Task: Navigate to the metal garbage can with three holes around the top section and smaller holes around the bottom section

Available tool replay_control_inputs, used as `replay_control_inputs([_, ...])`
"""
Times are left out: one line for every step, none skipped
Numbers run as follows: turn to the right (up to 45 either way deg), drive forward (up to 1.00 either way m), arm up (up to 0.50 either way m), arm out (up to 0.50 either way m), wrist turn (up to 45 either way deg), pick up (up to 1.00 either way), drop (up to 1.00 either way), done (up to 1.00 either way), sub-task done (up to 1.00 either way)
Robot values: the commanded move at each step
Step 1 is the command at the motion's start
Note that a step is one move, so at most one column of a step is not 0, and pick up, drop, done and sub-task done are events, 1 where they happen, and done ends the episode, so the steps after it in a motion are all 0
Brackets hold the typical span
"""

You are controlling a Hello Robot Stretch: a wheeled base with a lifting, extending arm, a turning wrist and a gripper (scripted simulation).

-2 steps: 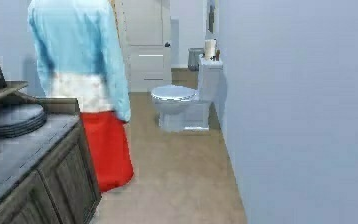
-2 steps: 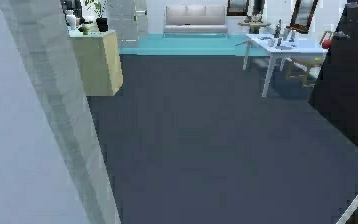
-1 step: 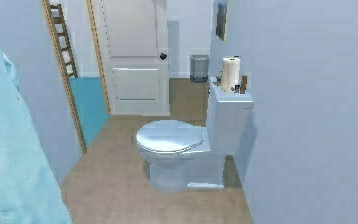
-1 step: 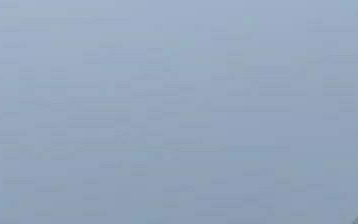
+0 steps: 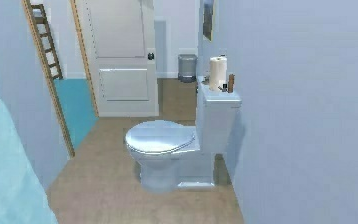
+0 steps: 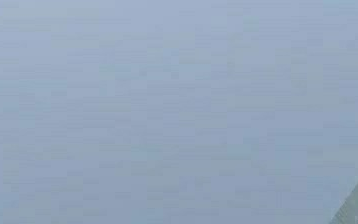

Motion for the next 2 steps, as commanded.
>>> replay_control_inputs([0.0,0.5,0.0,0.0,0.0,0.0,0.0,0.0,0.0])
replay_control_inputs([-42.0,0.0,0.0,0.0,0.0,0.0,0.0,0.0,0.0])
